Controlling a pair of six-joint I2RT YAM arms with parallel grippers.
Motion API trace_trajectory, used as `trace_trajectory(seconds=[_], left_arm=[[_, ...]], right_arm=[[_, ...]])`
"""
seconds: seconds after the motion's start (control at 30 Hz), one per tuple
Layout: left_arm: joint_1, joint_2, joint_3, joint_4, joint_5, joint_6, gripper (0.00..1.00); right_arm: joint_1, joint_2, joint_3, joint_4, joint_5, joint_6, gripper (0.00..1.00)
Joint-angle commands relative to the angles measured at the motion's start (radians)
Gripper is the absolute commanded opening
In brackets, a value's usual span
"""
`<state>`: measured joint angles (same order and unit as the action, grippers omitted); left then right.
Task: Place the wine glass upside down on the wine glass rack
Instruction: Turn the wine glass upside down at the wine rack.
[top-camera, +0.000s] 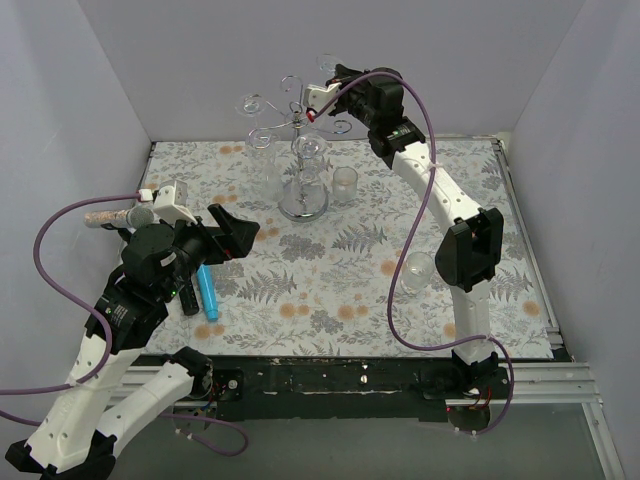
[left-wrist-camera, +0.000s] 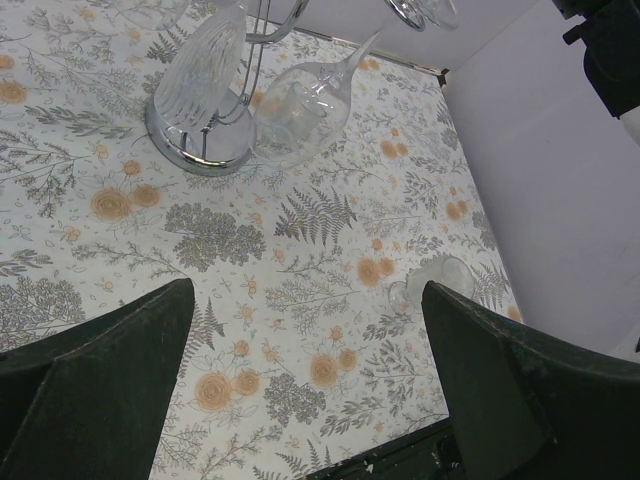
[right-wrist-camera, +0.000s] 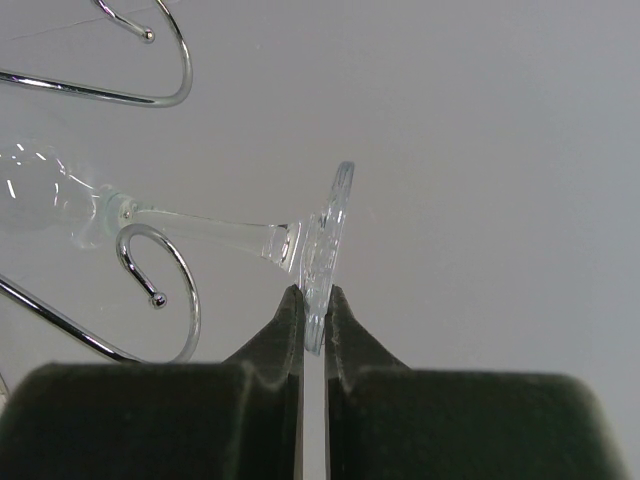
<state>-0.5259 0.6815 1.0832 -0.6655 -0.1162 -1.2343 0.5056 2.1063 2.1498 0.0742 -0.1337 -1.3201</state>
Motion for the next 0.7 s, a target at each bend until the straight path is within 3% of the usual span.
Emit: trace_trajectory(seconds=[0.0, 0.67], left_arm=[[-0.002, -0.007, 0.006, 0.007, -0.002, 0.007, 0.98], [-0.002, -0.011, 0.000, 0.003, -0.011, 0.004, 0.98]], right_arm=[[0.010, -0.054, 0.039, 0.072, -0.044, 0.035, 0.01], [0.022, -0.012, 0.061, 0.035, -0.076, -0.067, 0.01]])
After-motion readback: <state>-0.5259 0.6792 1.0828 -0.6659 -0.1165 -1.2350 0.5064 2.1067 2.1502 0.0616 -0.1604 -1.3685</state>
